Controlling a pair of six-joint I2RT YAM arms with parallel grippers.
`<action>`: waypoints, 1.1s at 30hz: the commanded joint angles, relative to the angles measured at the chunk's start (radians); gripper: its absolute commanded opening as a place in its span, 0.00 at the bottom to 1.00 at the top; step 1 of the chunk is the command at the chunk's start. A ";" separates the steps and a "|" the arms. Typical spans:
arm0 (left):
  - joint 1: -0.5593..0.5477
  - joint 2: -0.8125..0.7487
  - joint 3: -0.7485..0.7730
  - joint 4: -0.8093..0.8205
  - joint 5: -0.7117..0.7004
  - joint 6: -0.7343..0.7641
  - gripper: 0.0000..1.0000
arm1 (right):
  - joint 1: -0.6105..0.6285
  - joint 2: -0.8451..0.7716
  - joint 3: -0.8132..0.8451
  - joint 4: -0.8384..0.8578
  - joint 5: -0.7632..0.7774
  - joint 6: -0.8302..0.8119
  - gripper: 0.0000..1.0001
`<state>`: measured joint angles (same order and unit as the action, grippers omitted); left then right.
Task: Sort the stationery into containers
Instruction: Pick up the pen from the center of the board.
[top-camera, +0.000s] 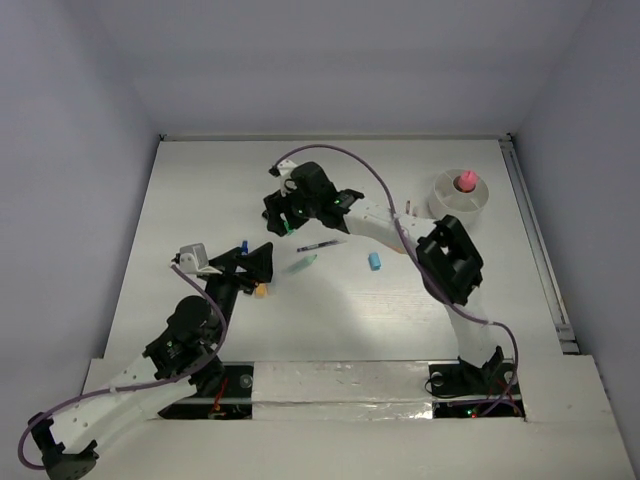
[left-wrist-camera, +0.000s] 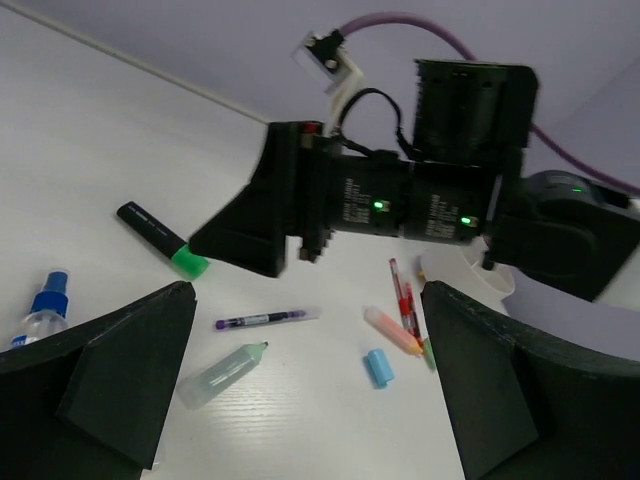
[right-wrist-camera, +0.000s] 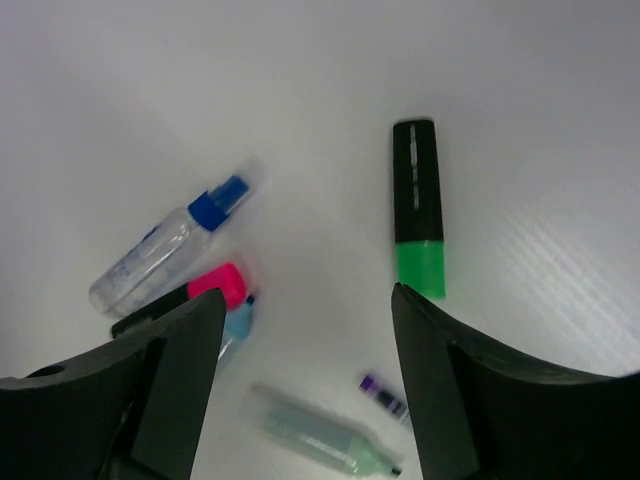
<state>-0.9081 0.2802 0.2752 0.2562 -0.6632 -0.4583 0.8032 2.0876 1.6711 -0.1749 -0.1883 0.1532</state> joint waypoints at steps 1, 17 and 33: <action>0.000 -0.033 0.077 -0.044 -0.004 -0.049 0.95 | -0.007 0.112 0.198 -0.098 0.059 -0.128 0.74; 0.000 -0.055 0.154 -0.104 0.022 -0.075 0.94 | -0.007 0.574 0.800 -0.350 0.136 -0.196 0.71; 0.000 -0.096 0.131 -0.149 0.013 -0.102 0.93 | -0.007 0.641 0.799 -0.258 0.168 -0.121 0.09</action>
<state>-0.9081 0.2012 0.3943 0.0986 -0.6441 -0.5438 0.7925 2.7037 2.4859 -0.4831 -0.0326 -0.0147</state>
